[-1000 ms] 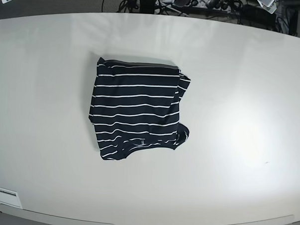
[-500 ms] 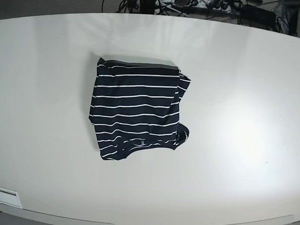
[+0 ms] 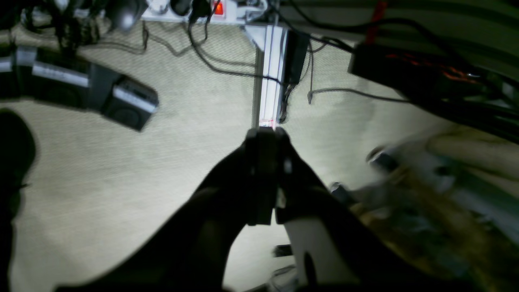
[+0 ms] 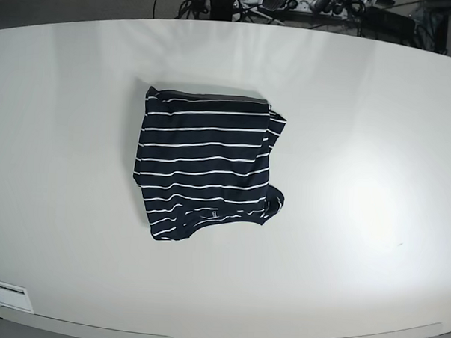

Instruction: Fold the T-shirt properly

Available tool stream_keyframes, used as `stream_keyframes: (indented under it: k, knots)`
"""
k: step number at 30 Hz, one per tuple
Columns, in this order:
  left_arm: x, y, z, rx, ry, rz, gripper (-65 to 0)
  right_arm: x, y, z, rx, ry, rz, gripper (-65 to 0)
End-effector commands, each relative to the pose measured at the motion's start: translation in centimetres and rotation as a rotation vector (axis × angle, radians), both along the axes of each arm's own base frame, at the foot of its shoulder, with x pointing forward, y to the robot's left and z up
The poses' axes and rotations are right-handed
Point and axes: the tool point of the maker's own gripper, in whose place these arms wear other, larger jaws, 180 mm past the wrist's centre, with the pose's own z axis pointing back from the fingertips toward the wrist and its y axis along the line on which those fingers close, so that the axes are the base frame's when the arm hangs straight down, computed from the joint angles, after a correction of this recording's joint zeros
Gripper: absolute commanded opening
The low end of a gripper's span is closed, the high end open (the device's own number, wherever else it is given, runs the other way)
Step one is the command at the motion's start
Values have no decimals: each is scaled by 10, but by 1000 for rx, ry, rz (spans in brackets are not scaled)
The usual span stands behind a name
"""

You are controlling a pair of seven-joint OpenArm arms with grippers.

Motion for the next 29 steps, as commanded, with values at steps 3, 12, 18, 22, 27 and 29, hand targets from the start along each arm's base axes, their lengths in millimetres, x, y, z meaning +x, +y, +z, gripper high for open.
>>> stream_keyframes:
  k: [3,12,18,22,27,29]
  knots:
    - [19,2,-23,88,-65,-33,-650,3,3,-25,-53,-13,88,-650]
    - [52,-67,-57,229,-148,-165,-650,34,70,-75,-92,-32,242,-650]
    - [63,-94,-59,248,-204,-182,-650,44,113,-80,-116,-97,317,-650]
    - [71,-101,-60,233,-222,-208,-650,51,123,-80,-108,-124,302,-650]
    - [73,-102,-60,232,-222,-210,-650,56,125,-80,-98,-132,300,-650]
    - [72,-104,-59,221,-223,-210,-650,56,125,-80,-97,-132,300,-650]
